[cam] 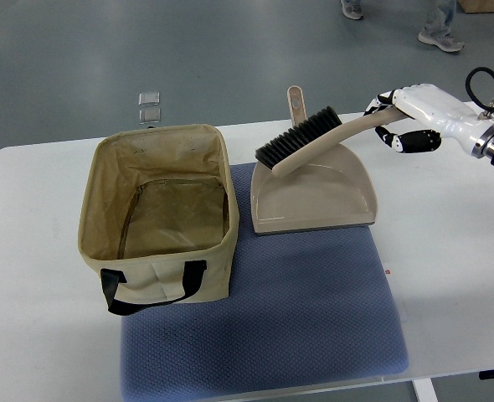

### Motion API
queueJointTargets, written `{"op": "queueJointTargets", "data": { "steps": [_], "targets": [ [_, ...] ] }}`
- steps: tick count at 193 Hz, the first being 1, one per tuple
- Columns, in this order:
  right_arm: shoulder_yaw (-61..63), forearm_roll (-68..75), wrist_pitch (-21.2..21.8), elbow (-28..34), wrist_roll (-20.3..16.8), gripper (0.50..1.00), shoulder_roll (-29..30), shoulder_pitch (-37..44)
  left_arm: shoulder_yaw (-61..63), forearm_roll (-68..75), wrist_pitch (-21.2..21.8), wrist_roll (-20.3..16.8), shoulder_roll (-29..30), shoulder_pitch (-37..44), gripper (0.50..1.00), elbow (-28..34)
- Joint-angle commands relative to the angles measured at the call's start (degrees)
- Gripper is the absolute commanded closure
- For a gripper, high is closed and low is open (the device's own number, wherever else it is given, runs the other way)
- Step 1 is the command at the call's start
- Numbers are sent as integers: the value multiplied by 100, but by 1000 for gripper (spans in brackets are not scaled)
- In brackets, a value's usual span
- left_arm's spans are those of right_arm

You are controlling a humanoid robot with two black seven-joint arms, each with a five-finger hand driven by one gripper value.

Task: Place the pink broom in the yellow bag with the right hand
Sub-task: 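Lift the brush with the right hand over the dustpan toward the bag, then lower the brush bristles-first into the bag and open the right hand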

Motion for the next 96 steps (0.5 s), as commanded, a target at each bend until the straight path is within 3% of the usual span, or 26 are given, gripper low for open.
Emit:
{"op": "queueJointTargets", "data": {
  "steps": [1,67,96],
  "targets": [
    [7,84,1,-24,-23,1000,64,183,0,0,0,-1,0,-5,500,0],
    [-10,58,1,-15,-41,1000,670,737,0,0,0,8,0,4,500,0],
    [-28,5,1,38,-50,936,996,798,0,0,0,-1,0,-5,500,0]
  ]
}}
